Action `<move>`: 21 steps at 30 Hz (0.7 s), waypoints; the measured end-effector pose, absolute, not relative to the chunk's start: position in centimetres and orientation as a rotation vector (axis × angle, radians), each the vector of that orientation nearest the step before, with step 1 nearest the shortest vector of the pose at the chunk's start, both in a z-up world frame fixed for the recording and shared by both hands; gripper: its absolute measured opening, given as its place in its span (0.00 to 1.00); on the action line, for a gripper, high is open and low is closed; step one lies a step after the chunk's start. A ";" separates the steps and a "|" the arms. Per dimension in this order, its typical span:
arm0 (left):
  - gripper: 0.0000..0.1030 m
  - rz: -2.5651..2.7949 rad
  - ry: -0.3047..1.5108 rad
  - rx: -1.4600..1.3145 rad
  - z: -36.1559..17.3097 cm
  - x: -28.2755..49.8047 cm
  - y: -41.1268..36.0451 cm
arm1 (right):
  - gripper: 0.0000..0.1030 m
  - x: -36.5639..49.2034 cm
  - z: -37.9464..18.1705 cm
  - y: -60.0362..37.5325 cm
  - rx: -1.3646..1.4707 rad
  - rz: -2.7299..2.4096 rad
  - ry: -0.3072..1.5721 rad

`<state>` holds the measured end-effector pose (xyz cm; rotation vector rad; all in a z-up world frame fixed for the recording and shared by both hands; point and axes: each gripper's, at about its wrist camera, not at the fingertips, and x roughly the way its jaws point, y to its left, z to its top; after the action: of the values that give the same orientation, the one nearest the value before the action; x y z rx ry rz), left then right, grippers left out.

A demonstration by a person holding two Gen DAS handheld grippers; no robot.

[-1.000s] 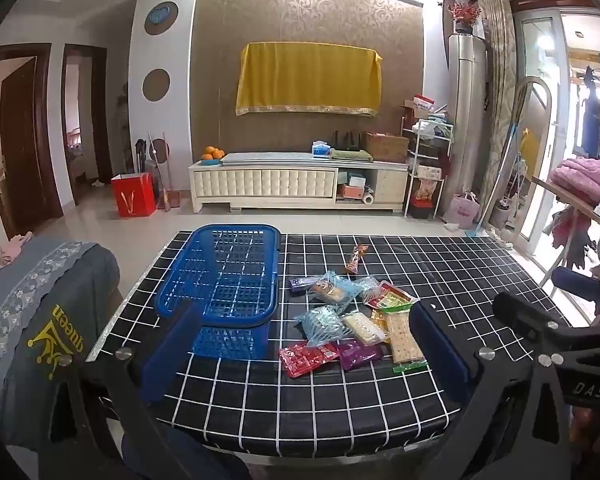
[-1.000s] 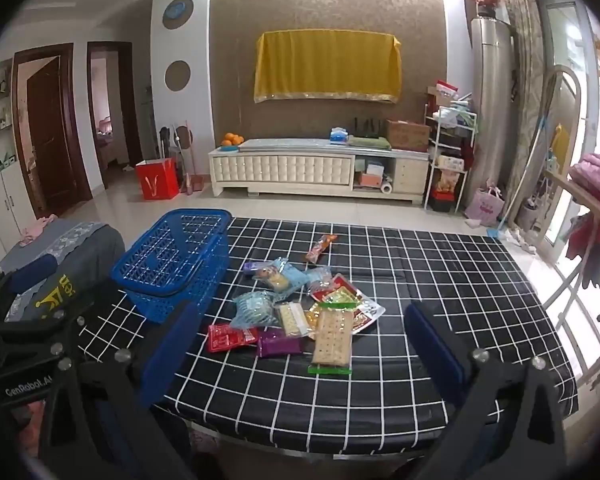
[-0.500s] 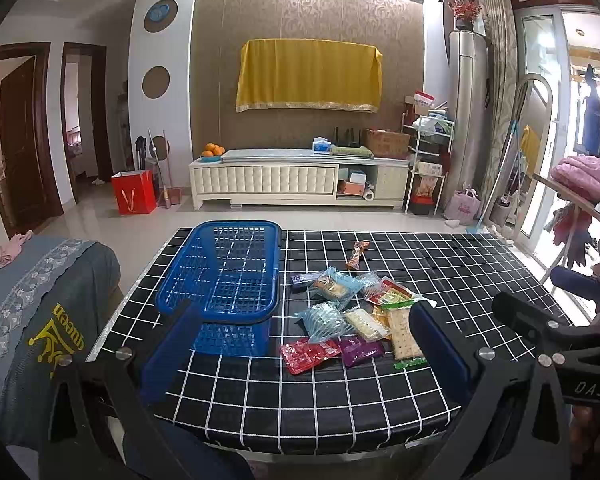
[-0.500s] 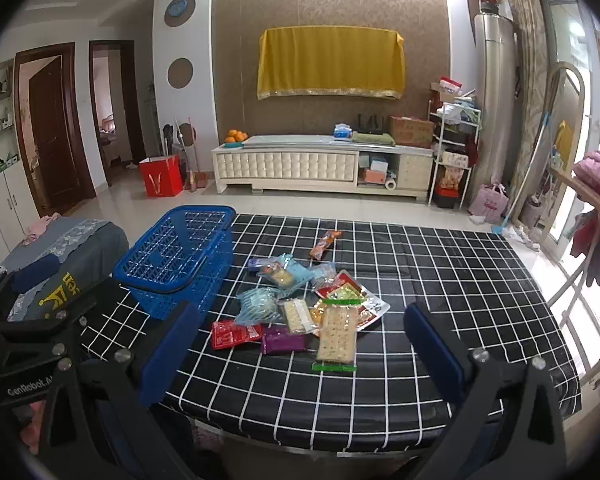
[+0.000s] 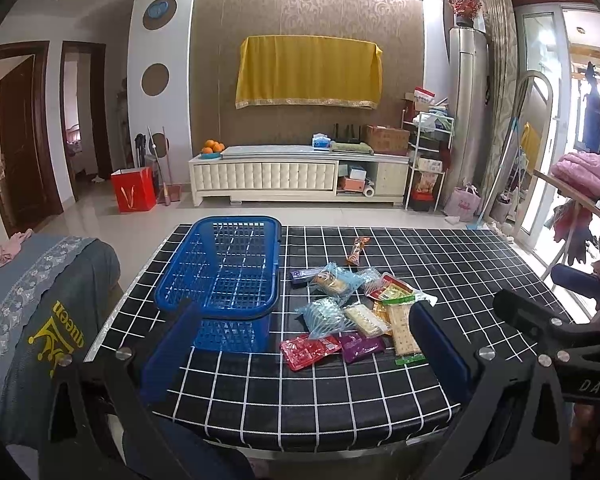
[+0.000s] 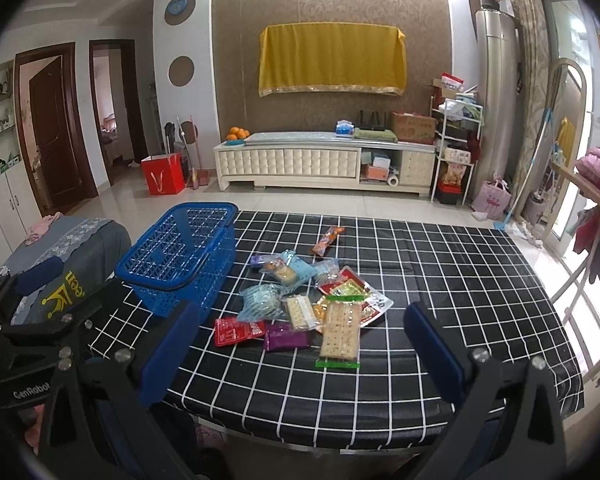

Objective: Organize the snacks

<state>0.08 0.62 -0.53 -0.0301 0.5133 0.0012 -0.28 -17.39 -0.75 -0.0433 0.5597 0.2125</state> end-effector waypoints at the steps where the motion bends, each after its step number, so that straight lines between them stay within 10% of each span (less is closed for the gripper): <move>1: 1.00 0.001 0.514 -0.031 -0.5 0.1 0.6 | 1.00 -0.3 -0.8 -17.4 -0.044 0.212 0.560; 21: 1.00 -0.003 0.518 -0.032 -1.0 0.0 0.5 | 1.00 -0.5 -0.8 -17.4 -0.033 0.219 0.574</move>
<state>-0.03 0.53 -0.96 -0.0320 0.5179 -0.0031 -0.48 -17.36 -0.84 -0.0334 0.5745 0.2191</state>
